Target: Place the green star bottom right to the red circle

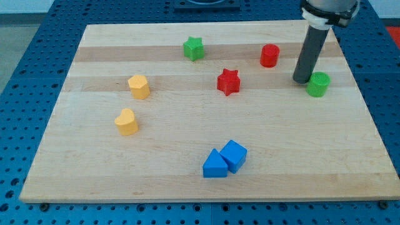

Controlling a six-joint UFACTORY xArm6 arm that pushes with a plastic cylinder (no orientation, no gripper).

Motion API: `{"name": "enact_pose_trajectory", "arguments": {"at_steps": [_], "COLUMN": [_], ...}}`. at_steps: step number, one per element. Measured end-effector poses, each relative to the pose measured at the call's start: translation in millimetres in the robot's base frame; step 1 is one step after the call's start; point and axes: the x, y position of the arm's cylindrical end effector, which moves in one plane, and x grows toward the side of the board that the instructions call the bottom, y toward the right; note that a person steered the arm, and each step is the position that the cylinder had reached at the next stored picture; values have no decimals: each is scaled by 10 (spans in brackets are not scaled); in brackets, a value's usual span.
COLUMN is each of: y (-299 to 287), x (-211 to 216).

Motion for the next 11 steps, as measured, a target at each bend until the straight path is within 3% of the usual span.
{"name": "enact_pose_trajectory", "arguments": {"at_steps": [2, 8, 11], "y": [-153, -2315, -2650], "x": [-87, -411, -1082]}}
